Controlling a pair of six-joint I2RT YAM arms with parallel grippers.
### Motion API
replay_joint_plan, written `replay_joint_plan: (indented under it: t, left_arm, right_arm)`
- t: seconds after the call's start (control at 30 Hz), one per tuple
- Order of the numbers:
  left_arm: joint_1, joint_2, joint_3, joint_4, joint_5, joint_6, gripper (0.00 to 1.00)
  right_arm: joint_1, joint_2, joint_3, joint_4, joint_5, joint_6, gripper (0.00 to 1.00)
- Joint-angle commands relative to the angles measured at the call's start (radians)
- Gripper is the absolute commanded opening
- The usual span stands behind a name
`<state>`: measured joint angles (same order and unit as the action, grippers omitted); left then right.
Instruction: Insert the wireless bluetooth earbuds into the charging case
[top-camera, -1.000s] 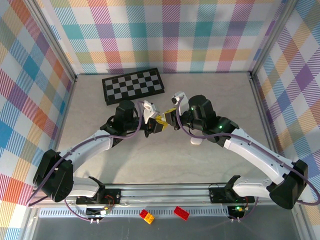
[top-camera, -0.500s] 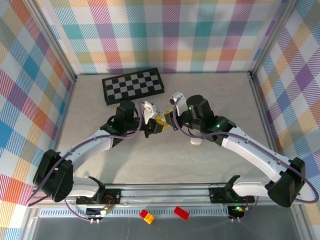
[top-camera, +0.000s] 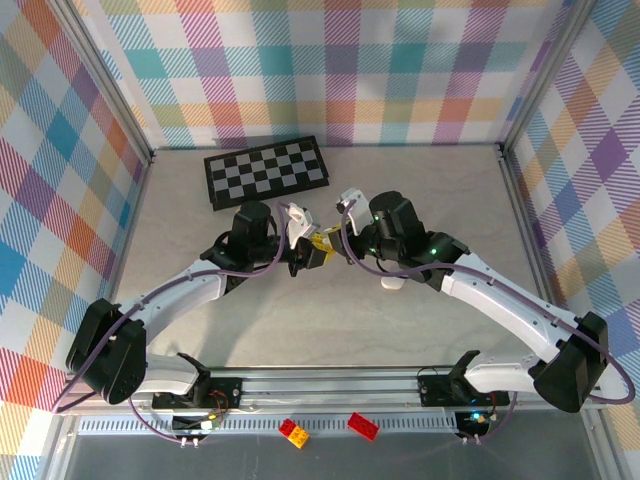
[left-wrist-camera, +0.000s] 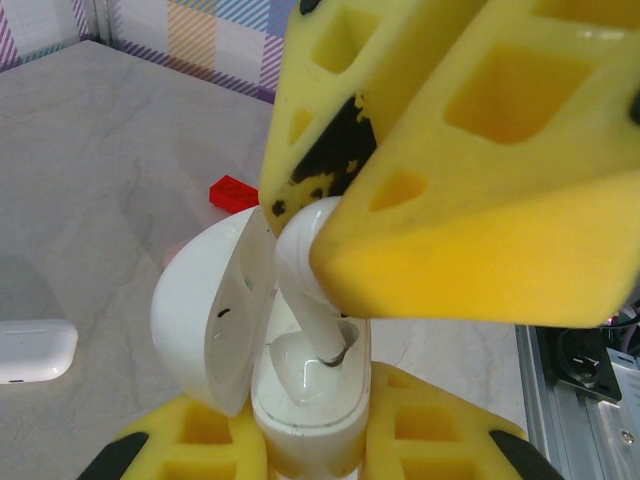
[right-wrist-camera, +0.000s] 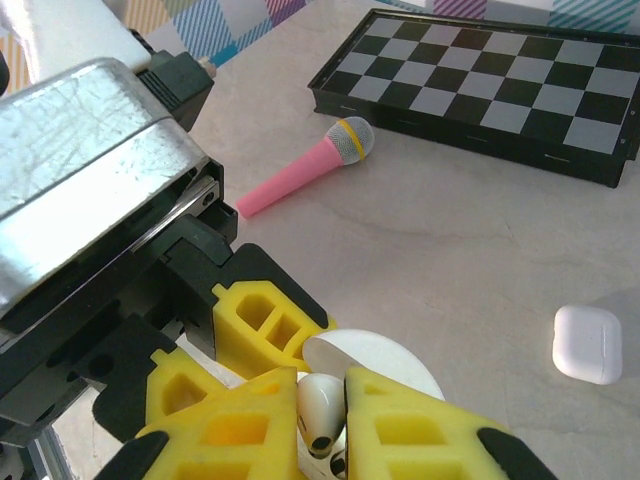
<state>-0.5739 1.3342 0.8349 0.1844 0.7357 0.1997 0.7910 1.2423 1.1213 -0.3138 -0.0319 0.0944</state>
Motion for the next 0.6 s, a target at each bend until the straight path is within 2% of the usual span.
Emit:
replay_joint_plan:
  t: [0.0,0.27,0.57]
  left_arm:
    - [-0.004,-0.023,0.031,0.0,0.004,0.013,0.0]
    - [-0.004,-0.03,0.029,0.006,-0.005,0.005,0.0]
    - [-0.003,-0.03,0.004,0.129,-0.04,-0.056,0.0]
  right_arm:
    - [-0.004,0.003,0.023,-0.011,-0.017,-0.026,0.16]
    - [-0.004,0.005,0.015,-0.03,-0.041,-0.035,0.16]
    - [-0.004,0.006,-0.002,-0.039,-0.062,-0.004,0.18]
